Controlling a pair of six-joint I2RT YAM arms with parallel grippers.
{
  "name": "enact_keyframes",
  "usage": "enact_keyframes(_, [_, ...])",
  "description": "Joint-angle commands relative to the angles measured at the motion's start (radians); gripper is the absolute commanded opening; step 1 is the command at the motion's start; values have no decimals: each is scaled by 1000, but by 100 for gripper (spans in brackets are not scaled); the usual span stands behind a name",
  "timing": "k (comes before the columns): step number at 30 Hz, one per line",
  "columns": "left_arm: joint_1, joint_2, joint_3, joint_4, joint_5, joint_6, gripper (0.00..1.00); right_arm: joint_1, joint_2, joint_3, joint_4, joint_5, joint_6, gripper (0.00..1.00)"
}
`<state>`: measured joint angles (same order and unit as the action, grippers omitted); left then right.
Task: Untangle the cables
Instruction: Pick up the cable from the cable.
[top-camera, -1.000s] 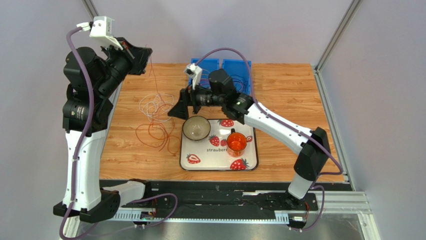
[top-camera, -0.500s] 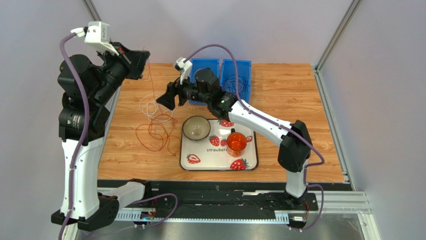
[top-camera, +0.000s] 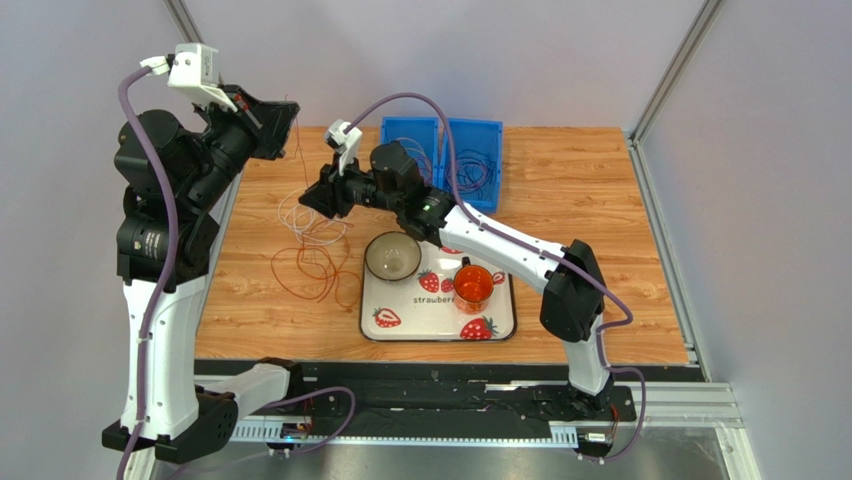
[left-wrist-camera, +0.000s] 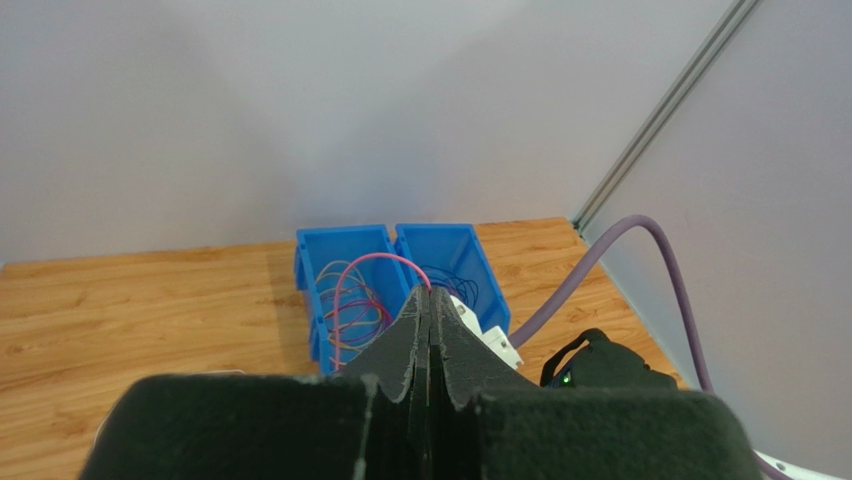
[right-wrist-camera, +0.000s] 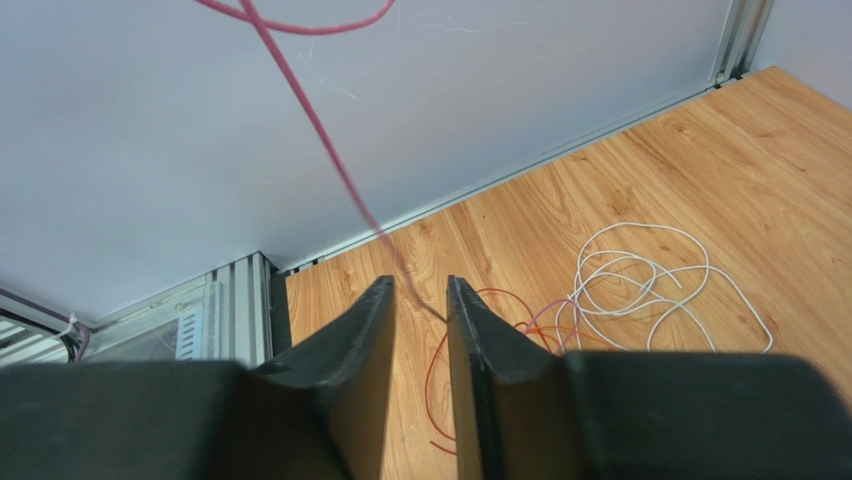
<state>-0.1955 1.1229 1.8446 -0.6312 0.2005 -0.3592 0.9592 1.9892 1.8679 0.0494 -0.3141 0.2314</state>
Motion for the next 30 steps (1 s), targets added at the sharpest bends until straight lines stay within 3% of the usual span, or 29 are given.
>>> enact_keyframes(1, [-2, -15, 7, 22, -12, 17, 0, 3, -1, 47, 36, 30, -15, 14])
enact_keyframes(4, [-2, -20, 4, 21, -9, 9, 0, 3, -9, 42, 35, 47, -26, 0])
enact_keyframes(9, [-2, -34, -21, 13, -38, 9, 0, 4, -33, 36, 21, 56, -46, 0])
enact_keyframes(12, [-2, -20, -24, -56, -153, 14, 2, 3, -97, 16, 3, 78, -70, 0])
enact_keyframes(15, [13, 6, -56, -154, -197, -6, 54, 1, -166, -6, -29, 115, -121, 0])
enact_keyframes(16, [28, 9, -105, -183, -199, -30, 77, -5, -187, -16, -39, 119, -139, 0])
enact_keyframes(17, [33, 11, -137, -193, -226, -44, 82, -8, -202, -22, -45, 121, -144, 0])
enact_keyframes(25, [50, -101, -608, -76, -305, -257, 85, -39, -316, -58, -100, 116, -182, 0])
enact_keyframes(30, [50, -153, -760, 42, -257, -294, 79, -45, -349, -95, -105, 121, -201, 0])
